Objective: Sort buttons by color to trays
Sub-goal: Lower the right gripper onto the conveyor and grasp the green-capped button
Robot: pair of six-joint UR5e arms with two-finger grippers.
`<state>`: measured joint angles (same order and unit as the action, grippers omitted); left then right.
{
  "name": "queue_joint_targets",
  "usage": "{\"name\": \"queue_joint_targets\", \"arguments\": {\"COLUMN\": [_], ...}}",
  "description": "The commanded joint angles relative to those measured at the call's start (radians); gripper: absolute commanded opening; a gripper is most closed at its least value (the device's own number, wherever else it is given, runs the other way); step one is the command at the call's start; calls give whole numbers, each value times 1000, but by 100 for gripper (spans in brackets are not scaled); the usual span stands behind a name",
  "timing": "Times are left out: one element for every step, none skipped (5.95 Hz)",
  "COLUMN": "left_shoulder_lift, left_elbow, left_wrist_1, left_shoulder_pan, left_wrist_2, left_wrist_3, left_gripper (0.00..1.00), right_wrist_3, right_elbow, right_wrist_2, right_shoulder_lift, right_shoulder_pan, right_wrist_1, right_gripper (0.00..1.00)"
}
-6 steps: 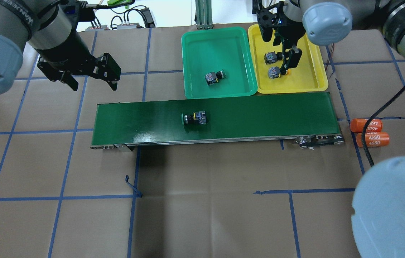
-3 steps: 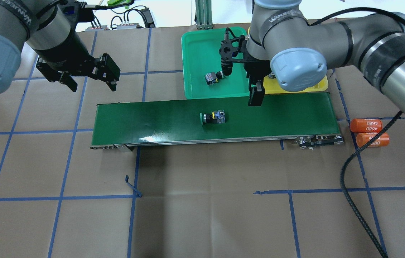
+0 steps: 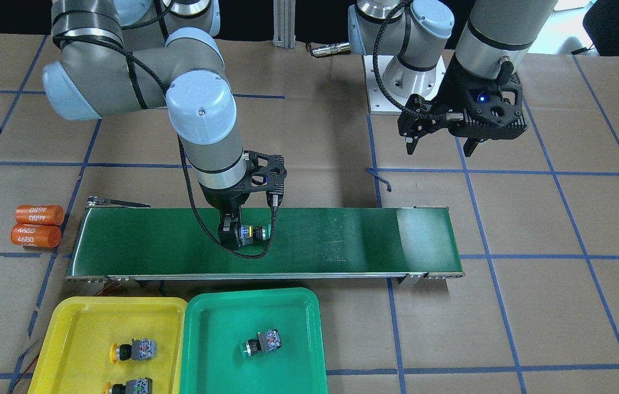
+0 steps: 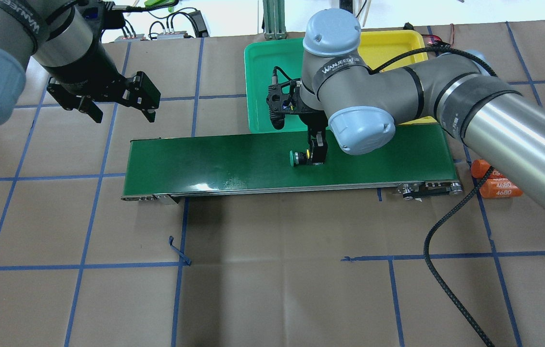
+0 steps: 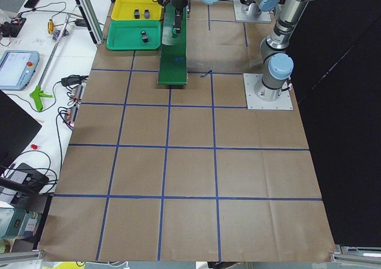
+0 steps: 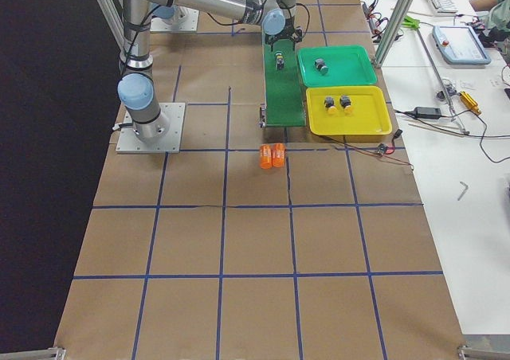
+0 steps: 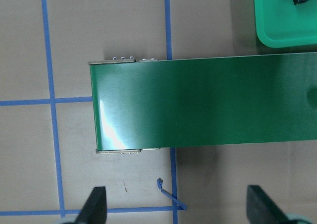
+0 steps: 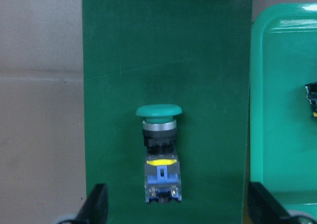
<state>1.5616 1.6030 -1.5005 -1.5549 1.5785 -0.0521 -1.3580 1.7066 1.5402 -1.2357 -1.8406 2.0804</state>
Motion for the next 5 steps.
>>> {"name": "queue_joint_targets", "arguments": {"left_shoulder_lift": [0,-2,-3,-6,-6], "left_elbow": [0,0,0,2,2], "left_wrist_1": [0,0,-3,-1,-1], "left_shoulder_pan": [1,1,-1,-1,1], "left_wrist_2": [0,0,2,0,0], "left_wrist_3": [0,1,2,2,2], "left_gripper": [99,99,99,99,99], "right_wrist_3": [-77,-117,-121,-119,-133], "right_elbow": [79,87,99,100,100], "right_wrist_2": [11,15,15,17,15], "right_shoulder_lift": [2,2,-4,-5,-7], "right_shoulder_pan": [38,82,102,121,142], "right_wrist_1": [64,53,61,60,58], "right_gripper": [100,100,98,75,52]}}
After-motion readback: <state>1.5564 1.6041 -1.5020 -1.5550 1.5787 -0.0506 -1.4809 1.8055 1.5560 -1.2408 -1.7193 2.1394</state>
